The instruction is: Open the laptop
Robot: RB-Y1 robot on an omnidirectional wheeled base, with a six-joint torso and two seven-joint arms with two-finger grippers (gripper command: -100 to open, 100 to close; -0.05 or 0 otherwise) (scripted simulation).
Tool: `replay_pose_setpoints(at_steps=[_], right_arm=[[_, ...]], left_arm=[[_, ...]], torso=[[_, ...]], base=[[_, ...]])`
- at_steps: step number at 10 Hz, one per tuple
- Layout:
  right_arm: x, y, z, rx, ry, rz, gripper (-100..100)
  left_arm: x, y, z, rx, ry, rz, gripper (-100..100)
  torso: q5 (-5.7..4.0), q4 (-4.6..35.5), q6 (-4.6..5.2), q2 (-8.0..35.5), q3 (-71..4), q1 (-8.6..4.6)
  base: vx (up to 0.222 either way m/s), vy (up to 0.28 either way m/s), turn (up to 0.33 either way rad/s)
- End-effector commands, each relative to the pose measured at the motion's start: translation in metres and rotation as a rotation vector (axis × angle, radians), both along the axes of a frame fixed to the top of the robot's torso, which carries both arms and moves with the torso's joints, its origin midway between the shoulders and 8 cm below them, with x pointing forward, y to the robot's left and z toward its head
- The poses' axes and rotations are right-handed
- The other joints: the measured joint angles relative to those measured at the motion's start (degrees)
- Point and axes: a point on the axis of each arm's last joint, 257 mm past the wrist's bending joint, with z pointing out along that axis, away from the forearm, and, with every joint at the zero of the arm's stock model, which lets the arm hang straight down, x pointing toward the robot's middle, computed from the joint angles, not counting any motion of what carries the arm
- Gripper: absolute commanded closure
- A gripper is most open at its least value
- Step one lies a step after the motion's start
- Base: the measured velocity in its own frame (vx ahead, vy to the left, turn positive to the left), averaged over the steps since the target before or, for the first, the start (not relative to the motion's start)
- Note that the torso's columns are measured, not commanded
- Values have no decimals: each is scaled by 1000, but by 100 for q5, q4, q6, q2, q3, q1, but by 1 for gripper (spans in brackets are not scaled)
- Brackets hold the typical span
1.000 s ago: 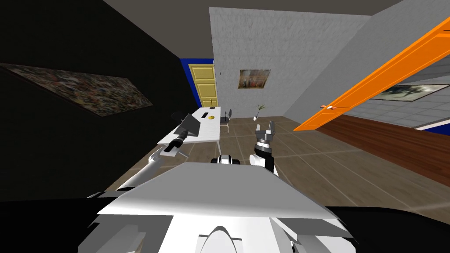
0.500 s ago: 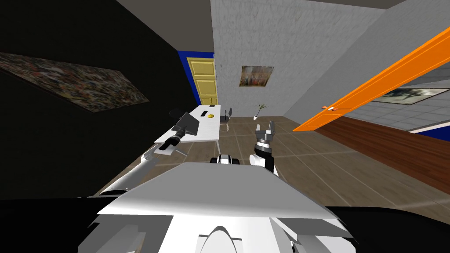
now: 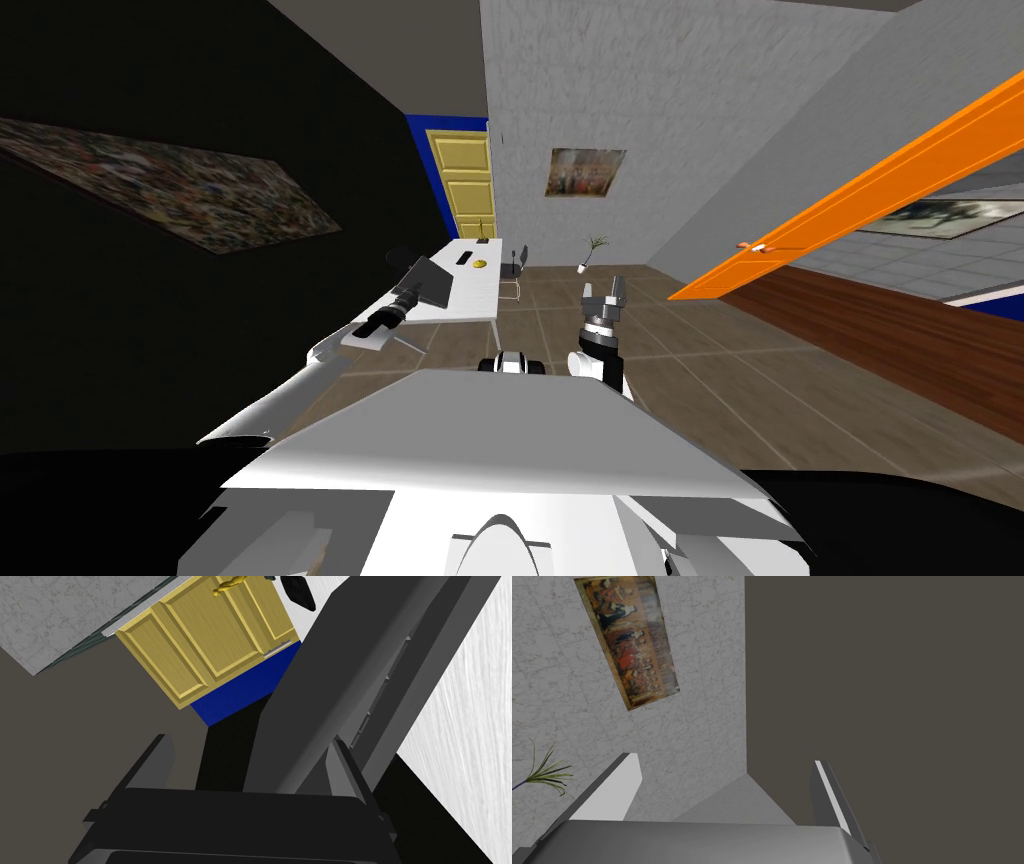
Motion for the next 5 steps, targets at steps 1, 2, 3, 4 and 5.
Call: replay_pose_setpoints(at_steps=[1, 2, 3, 4, 5], right_arm=[[0, 0, 0, 0, 0, 0, 0], [0, 0, 0, 0, 0, 0, 0], [0, 0, 0, 0, 0, 0, 0], [0, 0, 0, 0, 0, 0, 0], [0, 0, 0, 0, 0, 0, 0]], left_arm=[[0, 0, 0, 0, 1, 0, 0], [0, 0, 0, 0, 0, 0, 0], [0, 0, 0, 0, 0, -1, 0], [0, -1, 0, 0, 0, -1, 0], [0, -1, 0, 0, -1, -1, 0]], torso=[[1, -4, 0, 0, -1, 2], [2, -9, -2, -5, -4, 2], [2, -11, -3, -9, -7, 2], [2, -12, -3, -11, -8, 1], [2, -12, -2, -11, -8, 1]], base=[[0, 0, 0], [0, 0, 0], [0, 0, 0], [0, 0, 0], [0, 0, 0]])
